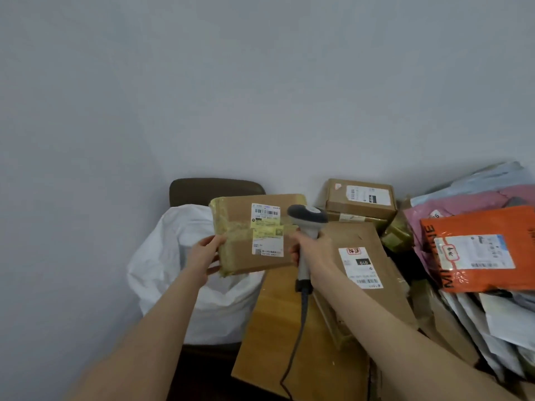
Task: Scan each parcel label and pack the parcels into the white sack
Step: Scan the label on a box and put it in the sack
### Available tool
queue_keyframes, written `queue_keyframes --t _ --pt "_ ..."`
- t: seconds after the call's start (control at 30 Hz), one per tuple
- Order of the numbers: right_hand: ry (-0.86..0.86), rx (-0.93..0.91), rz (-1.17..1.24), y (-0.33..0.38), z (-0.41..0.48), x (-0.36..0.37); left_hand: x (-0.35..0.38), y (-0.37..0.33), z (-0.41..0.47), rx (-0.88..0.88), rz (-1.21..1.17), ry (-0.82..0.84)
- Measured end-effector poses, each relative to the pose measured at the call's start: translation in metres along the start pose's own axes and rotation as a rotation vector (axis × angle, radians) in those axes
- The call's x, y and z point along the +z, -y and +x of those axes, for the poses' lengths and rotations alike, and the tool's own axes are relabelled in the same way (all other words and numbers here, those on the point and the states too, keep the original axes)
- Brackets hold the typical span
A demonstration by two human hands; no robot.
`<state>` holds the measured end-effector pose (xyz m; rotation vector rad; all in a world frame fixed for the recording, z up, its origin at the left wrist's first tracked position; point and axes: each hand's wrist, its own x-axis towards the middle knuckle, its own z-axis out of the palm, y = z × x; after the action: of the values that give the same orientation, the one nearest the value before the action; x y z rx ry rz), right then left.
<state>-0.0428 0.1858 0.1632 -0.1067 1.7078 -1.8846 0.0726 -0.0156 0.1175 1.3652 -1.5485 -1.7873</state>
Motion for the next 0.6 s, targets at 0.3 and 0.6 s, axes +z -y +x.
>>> queue_keyframes --t 0.3,0.6 --pt "0.013 0.117 -0.107 -0.054 0.083 0.142 -0.113 0.004 0.125 0.076 0.288 -0.251" --pt "-0.081 0.285 -0.212 -0.141 0.174 0.229 -0.140 0.052 0.268 0.061 0.756 -0.099"
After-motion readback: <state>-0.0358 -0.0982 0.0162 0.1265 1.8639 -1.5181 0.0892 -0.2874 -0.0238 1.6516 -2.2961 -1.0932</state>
